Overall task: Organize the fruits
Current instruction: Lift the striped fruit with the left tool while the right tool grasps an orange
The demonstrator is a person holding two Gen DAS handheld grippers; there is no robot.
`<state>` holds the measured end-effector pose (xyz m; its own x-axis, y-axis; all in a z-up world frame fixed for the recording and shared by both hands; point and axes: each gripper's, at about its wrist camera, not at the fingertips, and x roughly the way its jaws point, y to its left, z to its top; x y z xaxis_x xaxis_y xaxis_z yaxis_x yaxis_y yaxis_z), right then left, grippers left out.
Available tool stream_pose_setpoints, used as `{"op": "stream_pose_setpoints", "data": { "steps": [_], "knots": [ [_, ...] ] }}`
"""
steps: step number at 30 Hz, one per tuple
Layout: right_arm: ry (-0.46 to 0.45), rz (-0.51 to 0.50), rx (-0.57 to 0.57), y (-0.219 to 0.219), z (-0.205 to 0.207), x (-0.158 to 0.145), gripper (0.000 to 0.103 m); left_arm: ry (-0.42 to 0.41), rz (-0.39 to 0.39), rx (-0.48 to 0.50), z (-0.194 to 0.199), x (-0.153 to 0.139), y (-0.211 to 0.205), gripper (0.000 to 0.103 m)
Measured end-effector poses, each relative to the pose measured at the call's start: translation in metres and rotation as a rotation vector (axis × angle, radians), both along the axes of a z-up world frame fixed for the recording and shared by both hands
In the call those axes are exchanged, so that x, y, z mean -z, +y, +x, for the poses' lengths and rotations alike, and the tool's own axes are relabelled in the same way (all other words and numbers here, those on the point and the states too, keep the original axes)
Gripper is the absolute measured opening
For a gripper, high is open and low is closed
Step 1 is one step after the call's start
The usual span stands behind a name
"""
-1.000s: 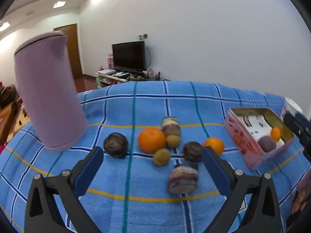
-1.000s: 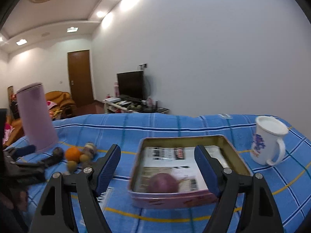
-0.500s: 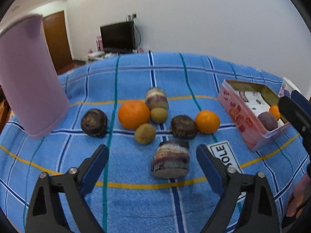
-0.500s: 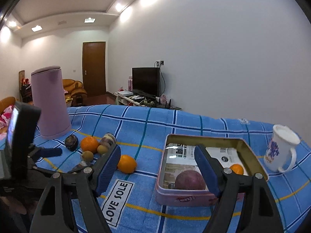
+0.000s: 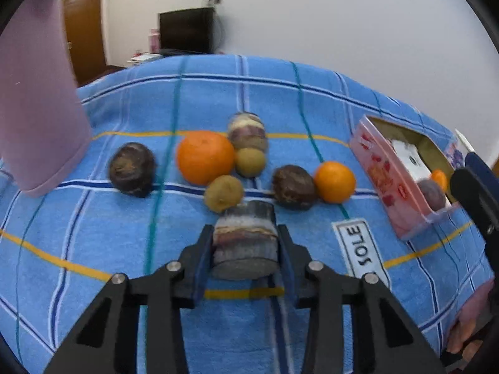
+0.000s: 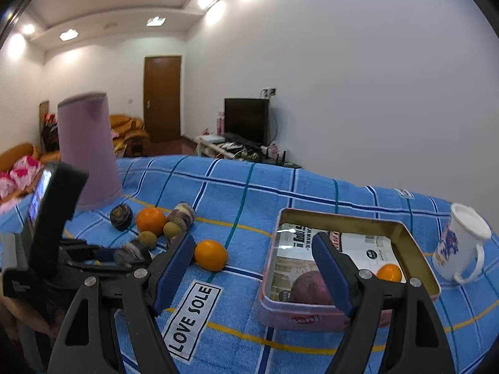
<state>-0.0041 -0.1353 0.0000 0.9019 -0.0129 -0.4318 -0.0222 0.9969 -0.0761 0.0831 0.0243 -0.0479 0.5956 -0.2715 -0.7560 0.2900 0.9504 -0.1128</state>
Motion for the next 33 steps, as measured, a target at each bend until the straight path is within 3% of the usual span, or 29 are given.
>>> {"op": "stream_pose_setpoints", "data": {
  "steps": [6, 8, 12, 20, 24, 26, 31, 33],
  "knots": [
    [0.113, -0.063, -0.142, 0.018, 0.035, 0.003, 0.079, -0.196, -0.001, -0.117, -0.014, -0.030, 0.021, 0.041],
    [0.172, -0.100, -0.199, 0.025, 0.051, 0.007, 0.072, -0.232, -0.012, -0.163, -0.015, -0.036, 0.031, 0.041],
    [0.292, -0.202, -0.255, 0.036, 0.078, 0.021, 0.056, -0.215, -0.011, -0.215, -0.004, -0.037, 0.048, 0.041],
    [0.439, -0.336, -0.286, 0.052, 0.107, 0.057, 0.056, -0.191, -0.023, -0.217, -0.002, -0.035, 0.048, 0.041],
    [0.449, -0.323, -0.294, 0.052, 0.116, 0.057, 0.055, -0.197, -0.022, -0.230, -0.002, -0.035, 0.050, 0.042],
    [0.475, -0.283, -0.314, 0.050, 0.120, 0.056, 0.041, -0.197, -0.022, -0.237, -0.002, -0.035, 0.051, 0.041],
    [0.476, -0.235, -0.277, 0.047, 0.114, 0.055, 0.040, -0.187, -0.021, -0.250, -0.001, -0.032, 0.054, 0.041],
    [0.447, -0.165, -0.262, 0.040, 0.104, 0.050, 0.040, -0.192, -0.024, -0.253, -0.001, -0.032, 0.054, 0.042]
  ]
}}
